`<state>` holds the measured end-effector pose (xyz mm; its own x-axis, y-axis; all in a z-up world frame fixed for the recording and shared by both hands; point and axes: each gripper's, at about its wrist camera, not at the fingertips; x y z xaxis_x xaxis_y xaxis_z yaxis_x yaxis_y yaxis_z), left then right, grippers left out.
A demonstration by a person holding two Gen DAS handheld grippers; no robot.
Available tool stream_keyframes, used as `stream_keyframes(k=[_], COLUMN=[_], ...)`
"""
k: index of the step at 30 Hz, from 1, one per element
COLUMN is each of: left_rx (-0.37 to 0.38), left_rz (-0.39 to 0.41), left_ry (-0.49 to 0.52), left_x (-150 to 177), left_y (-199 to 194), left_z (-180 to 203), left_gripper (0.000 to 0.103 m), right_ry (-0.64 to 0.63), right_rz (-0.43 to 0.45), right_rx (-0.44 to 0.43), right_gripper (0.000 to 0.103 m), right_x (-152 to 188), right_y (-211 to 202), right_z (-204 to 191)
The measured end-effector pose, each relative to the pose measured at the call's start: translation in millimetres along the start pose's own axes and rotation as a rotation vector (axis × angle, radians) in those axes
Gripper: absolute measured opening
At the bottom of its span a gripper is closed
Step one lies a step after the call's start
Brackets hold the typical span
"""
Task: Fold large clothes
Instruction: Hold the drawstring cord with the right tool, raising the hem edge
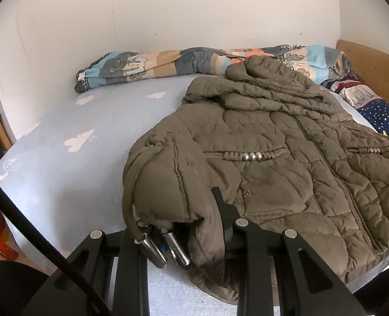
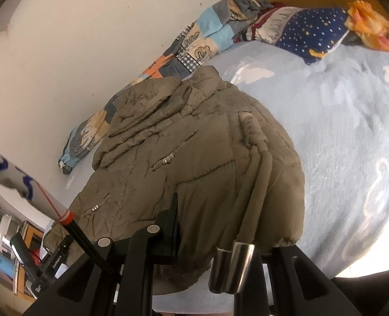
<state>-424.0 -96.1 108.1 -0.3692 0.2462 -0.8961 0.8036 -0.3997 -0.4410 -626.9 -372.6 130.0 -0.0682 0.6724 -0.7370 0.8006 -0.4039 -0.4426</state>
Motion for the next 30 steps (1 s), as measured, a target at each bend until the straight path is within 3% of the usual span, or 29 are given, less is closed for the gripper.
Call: stream_keyframes(k=[21,30], left_rx=[-0.02,-0.036], left_rz=[-0.005,0.028], left_ry=[-0.011,0.009], left_x=[-15.5,-33.2], left_y=[-4.3,-8.1], left_z=[-1.5,3.3], left_gripper=[0.026,0.026], right_ry=[-0.031,-0.048], right_rz=[0.026,0.041], right_rx=[-0.02,-0.034], right_gripper=[0.02,0.02], right_x=[-8.4,-21.1], right_y=[-6.3,-5.9], right_z=[-7.8,-17.7])
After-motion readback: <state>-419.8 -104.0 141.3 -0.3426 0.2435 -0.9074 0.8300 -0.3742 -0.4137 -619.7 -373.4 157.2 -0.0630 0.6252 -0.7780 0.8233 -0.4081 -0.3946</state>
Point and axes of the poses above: each gripper's, at about its wrist camera, not at the fingertips, and y roughly the way its jaws point, z to its right, x to its underside, and after that the axes turned 14 degrees about z, right-handed
